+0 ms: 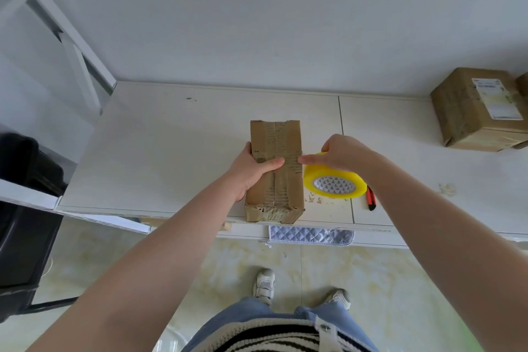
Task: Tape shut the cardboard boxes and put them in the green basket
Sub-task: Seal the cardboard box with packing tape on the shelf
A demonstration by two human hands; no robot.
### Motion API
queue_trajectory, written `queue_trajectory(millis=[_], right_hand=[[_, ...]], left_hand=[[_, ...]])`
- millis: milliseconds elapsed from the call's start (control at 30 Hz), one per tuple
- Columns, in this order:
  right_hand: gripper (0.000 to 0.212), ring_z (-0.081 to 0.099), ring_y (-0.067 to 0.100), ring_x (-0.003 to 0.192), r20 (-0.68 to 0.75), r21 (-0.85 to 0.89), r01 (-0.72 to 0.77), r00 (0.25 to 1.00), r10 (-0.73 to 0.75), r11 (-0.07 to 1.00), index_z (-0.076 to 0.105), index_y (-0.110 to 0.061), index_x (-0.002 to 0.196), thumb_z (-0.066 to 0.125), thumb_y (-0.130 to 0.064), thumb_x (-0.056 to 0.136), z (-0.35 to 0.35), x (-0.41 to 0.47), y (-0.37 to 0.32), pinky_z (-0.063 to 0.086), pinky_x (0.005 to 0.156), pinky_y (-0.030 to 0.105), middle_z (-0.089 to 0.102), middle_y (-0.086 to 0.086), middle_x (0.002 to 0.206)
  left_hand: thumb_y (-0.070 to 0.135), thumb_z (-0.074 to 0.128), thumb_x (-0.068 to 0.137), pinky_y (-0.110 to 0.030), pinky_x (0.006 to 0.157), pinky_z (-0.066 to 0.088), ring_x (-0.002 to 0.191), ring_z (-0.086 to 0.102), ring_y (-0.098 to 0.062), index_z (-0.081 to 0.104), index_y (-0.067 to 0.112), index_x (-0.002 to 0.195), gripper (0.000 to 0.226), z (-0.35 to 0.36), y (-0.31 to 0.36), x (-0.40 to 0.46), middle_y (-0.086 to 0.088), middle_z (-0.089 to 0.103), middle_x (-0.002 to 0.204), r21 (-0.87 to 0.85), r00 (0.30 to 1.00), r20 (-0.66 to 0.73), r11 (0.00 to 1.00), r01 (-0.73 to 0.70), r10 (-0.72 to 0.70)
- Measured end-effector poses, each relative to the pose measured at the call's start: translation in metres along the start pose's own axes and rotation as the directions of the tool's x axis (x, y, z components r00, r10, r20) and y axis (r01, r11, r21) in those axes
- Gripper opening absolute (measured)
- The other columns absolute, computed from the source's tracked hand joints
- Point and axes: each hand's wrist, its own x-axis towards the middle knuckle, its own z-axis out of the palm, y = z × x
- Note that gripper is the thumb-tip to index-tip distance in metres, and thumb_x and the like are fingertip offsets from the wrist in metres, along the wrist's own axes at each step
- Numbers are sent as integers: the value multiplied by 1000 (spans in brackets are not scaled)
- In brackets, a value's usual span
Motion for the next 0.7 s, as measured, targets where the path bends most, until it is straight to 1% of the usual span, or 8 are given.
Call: queue_trajectory(millis=[167, 300, 367, 433, 500, 600, 633, 700], right_hand=[[74, 57, 14, 59, -47, -24, 12, 999, -13, 1000, 60, -17, 62, 56, -90, 58, -22, -12, 12, 36, 53, 27, 59, -2, 59], [73, 54, 14, 57, -37, -92, 20, 999, -23, 996, 56, -15, 60, 57, -88, 60, -27, -15, 14, 35, 54, 28, 54, -3, 56], [72, 51, 16, 55, -23, -65, 24, 999, -26, 998, 51, -15, 57, 58, -87, 61, -25, -15, 14, 35, 55, 29, 49, -2, 55], [73, 49, 17, 55, -22, -56, 33, 999, -34, 998, 50, -15, 57, 58, -87, 61, -25, -16, 17, 34, 55, 29, 47, -2, 54], [72, 47, 17, 54, -17, -42, 40, 999, -41, 998, 49, -15, 58, 58, -86, 61, -23, -16, 18, 34, 56, 29, 46, -1, 54], [71, 44, 17, 53, -30, -36, 61, 998, -62, 997, 48, -15, 57, 58, -84, 64, -18, -16, 16, 32, 55, 29, 43, -2, 53], [70, 43, 17, 52, -47, -34, 75, 996, -76, 997, 47, -14, 57, 58, -83, 67, -18, -16, 15, 31, 54, 29, 42, -2, 53], [66, 41, 17, 53, -61, 6, 123, 991, -122, 992, 53, -12, 60, 55, -76, 76, -20, -17, 13, 31, 54, 30, 42, -1, 55]], left_hand=[[36, 80, 77, -31, 62, 58, 85, 74, -17, 60, 24, 120, 49, 13, 1, -4, -1, 74, 102, -158, 996, 66, 985, 69, -59], [35, 75, 83, -30, 64, 58, 85, 73, -17, 60, 21, 120, 42, 19, 2, -6, -6, 72, 110, -164, 996, 69, 984, 68, -57], [37, 73, 84, -31, 74, 57, 93, 69, -15, 53, 23, 130, 52, 19, 5, -9, -4, 66, 123, -41, 999, 16, 999, -31, 32], [38, 69, 88, -37, 91, 52, 112, 61, -20, 20, 30, 154, 82, 22, 8, -11, 1, 51, 138, 236, 982, -69, 959, -154, 175], [32, 57, 97, -41, 105, 41, 137, 41, -31, -4, 41, 154, 84, 37, 14, -15, -9, 17, 161, 465, 949, -96, 856, -225, 301], [49, 28, 102, -46, 111, 34, 148, 8, -40, 4, 43, 154, 57, 59, 15, -19, -9, -17, 163, 725, 943, -36, 658, -204, 332], [61, 20, 98, -47, 112, 34, 148, 6, -39, 4, 43, 154, 61, 60, 12, -21, -8, -20, 162, 780, 946, -45, 603, -167, 321], [83, 12, 81, -48, 111, 33, 147, 11, -37, -5, 46, 152, 82, 54, 7, -21, -11, -22, 161, 782, 947, -115, 615, -101, 301]])
